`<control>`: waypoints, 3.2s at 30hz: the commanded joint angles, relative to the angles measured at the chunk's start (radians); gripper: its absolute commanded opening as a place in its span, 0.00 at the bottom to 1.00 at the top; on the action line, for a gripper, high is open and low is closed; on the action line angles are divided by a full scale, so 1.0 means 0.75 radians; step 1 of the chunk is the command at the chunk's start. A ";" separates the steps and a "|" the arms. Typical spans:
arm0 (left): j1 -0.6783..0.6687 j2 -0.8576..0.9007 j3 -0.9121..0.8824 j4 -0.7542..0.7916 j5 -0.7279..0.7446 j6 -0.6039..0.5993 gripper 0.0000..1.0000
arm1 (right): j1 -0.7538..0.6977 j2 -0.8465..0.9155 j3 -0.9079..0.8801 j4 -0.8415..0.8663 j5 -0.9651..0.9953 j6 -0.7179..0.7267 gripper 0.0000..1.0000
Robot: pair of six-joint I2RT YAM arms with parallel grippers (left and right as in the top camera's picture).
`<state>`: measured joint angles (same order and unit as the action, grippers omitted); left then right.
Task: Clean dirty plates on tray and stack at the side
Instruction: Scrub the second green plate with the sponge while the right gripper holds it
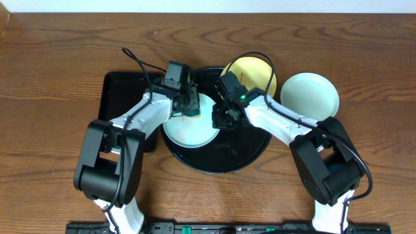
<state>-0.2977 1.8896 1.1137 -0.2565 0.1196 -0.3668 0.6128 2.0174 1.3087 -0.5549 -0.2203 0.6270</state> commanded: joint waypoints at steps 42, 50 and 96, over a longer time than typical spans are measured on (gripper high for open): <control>0.022 -0.015 0.042 -0.435 0.436 0.296 0.08 | -0.005 0.018 0.019 -0.003 -0.003 -0.020 0.01; 0.022 -0.015 0.042 -0.220 0.422 0.333 0.08 | -0.005 0.018 0.019 0.002 -0.002 -0.020 0.01; 0.022 -0.014 0.042 -0.410 -0.010 -0.002 0.08 | -0.005 0.018 0.019 0.005 -0.004 -0.028 0.01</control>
<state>-0.2920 1.8626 1.1584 -0.5152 -0.0292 -0.3859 0.6102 2.0178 1.3098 -0.5549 -0.2207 0.6163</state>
